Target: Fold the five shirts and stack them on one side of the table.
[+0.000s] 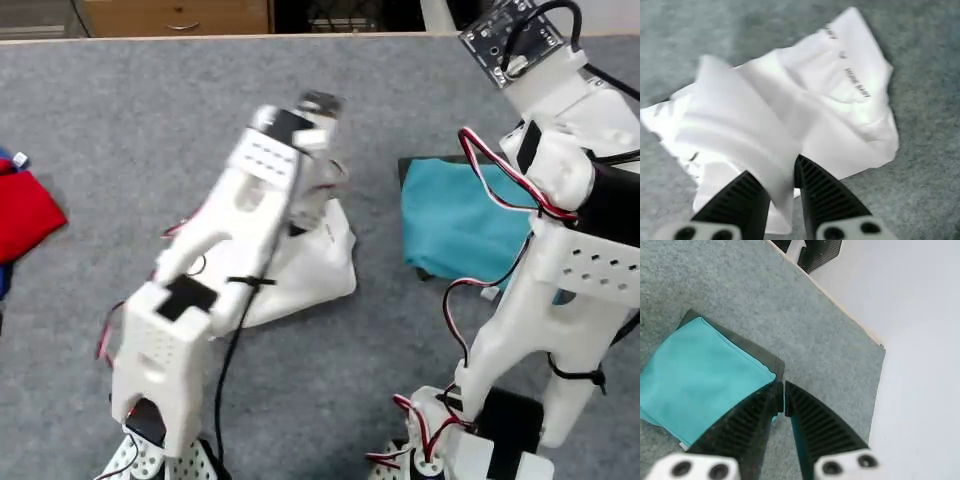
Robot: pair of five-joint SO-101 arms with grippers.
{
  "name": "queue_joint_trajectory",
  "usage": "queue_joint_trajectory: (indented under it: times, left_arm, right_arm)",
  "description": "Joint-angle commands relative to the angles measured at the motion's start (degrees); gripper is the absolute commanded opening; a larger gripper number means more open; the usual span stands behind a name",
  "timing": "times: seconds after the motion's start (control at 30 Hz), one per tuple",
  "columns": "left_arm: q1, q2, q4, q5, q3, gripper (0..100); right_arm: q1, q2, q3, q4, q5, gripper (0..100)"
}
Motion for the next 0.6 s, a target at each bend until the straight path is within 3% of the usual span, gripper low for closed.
queue_joint_trajectory:
  times: [0.0,0.2,0.57]
  left_arm:
    - [-2.2,-11.5,0.8,-1.8,7.1,3]
    - [0.0,-20.0,0.0,-2.1,11.7,3]
    - [8.2,-2.2,-4.1,2.1,1.5,3]
  right_arm:
    - [0.5,-1.7,0.0,0.4,0.7,1.5]
    - [0.4,-1.7,0.0,0.4,0.7,1.5]
    - [0.4,-1.9,0.0,0.4,0.6,1.5]
